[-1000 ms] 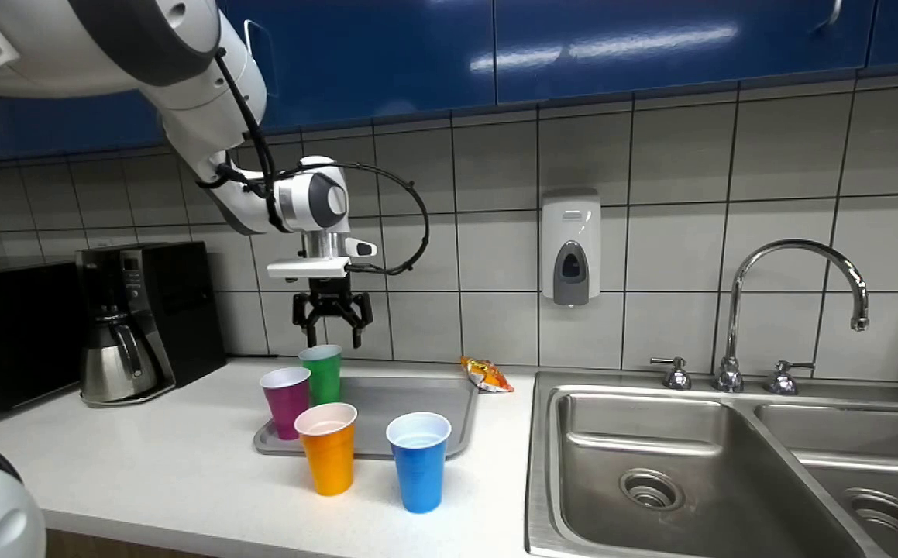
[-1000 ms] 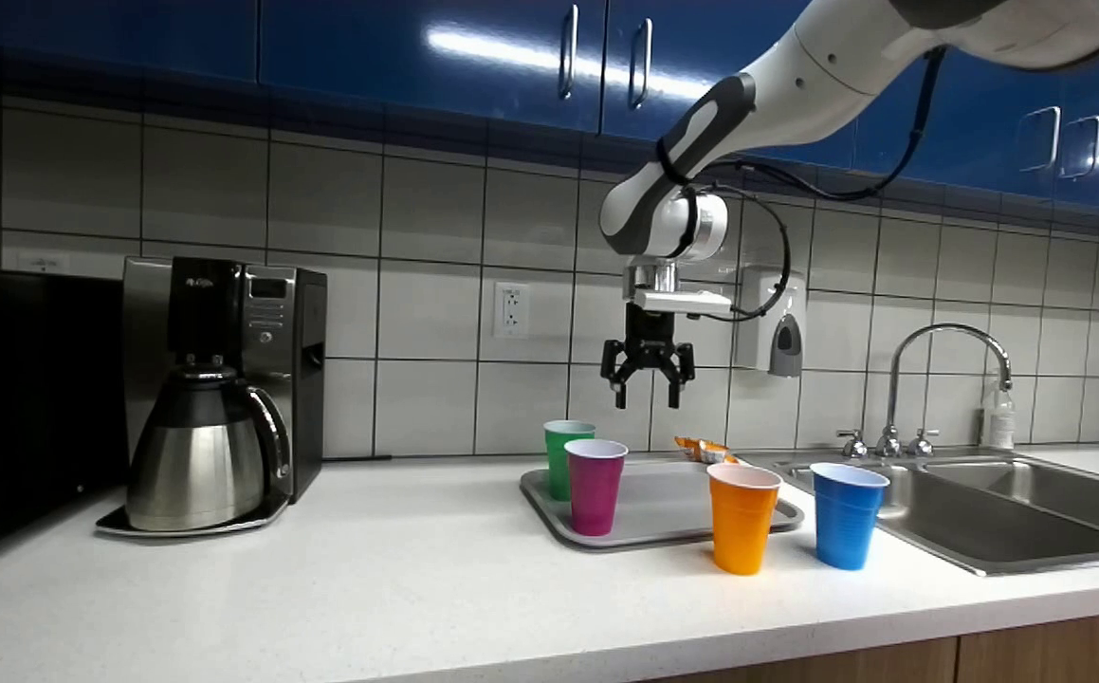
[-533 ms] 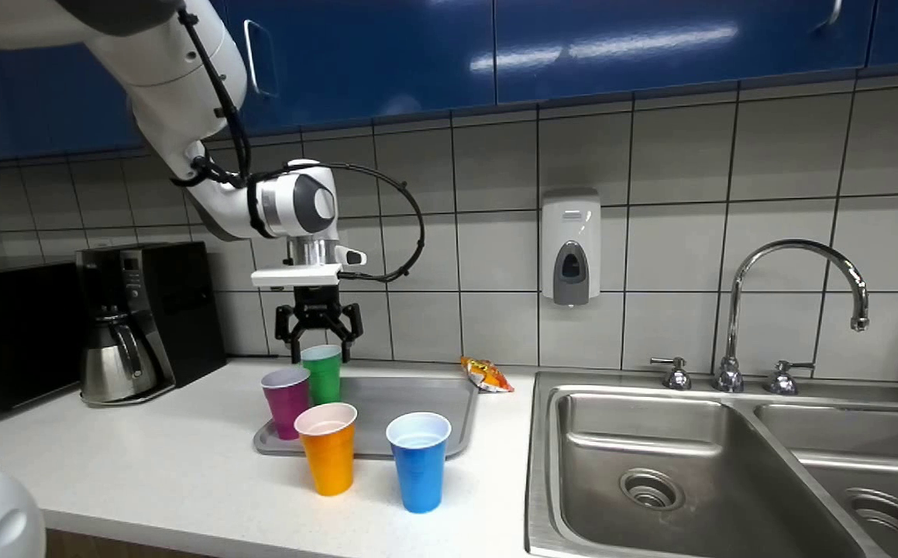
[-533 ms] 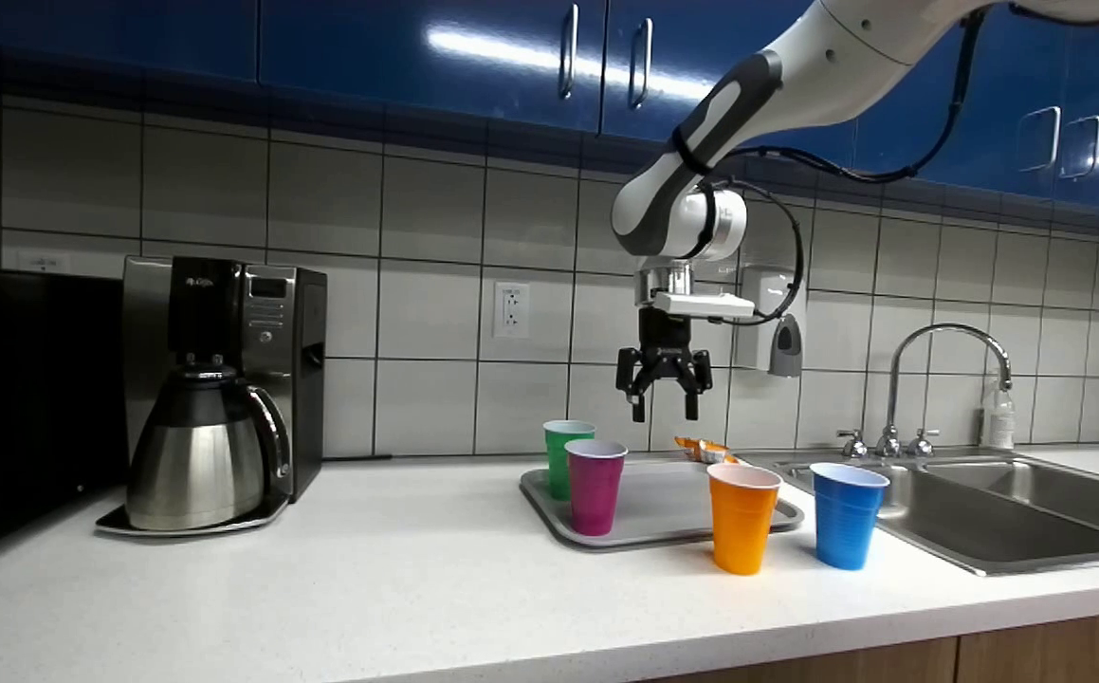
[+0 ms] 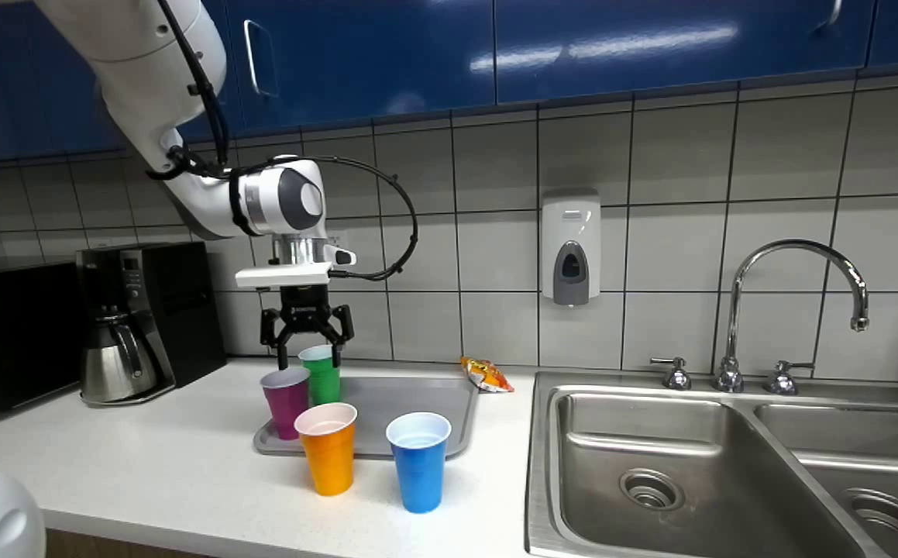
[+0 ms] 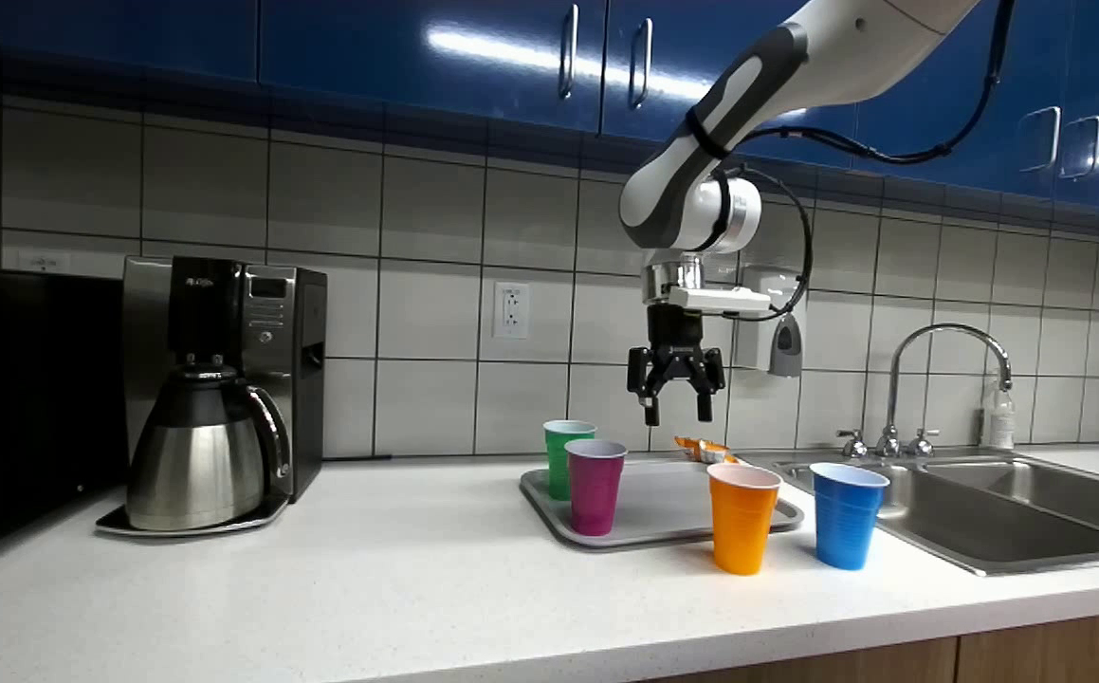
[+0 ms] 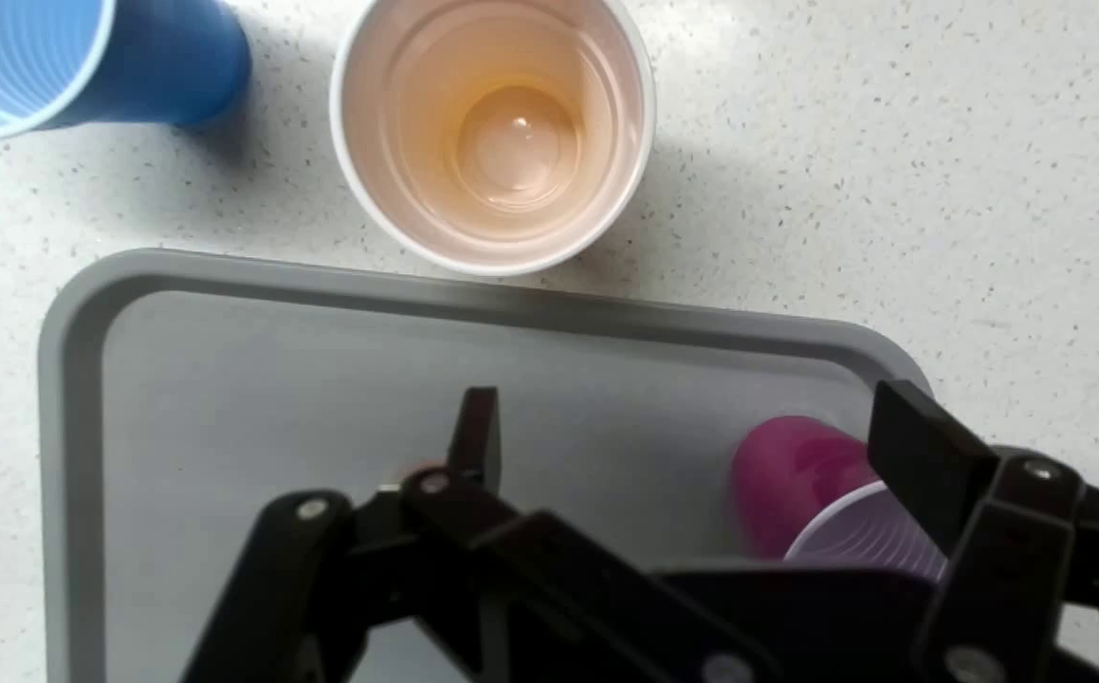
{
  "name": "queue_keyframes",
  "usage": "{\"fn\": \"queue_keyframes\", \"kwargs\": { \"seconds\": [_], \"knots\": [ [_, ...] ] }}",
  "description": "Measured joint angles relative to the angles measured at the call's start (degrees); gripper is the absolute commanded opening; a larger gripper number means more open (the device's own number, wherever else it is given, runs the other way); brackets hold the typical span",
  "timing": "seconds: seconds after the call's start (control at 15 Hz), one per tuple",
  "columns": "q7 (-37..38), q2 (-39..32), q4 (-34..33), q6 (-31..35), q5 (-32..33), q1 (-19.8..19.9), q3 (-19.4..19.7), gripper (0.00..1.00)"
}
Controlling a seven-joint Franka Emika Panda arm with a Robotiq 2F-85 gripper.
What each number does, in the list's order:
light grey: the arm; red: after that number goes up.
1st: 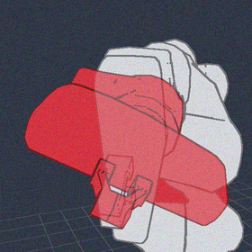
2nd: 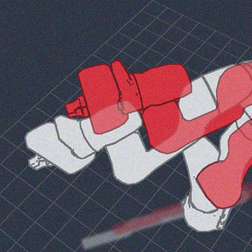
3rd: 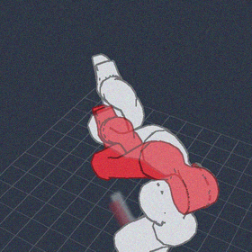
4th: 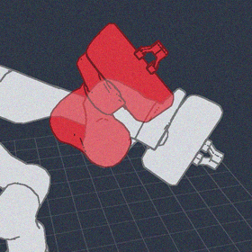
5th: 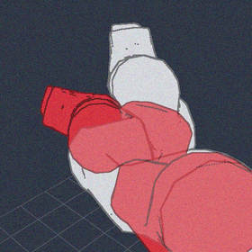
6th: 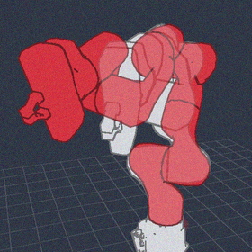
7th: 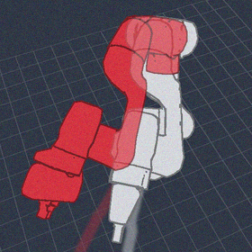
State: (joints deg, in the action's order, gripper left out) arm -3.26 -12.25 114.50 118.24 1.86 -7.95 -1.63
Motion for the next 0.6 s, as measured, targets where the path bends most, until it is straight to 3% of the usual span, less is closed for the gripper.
{"fn": "queue_keyframes", "kwargs": {
  "seconds": [0.6],
  "knots": [
    [0.1, 2.9, 4.6, -1.4, 1.6, 0.0, -0.2, 1.0]
  ]
}}
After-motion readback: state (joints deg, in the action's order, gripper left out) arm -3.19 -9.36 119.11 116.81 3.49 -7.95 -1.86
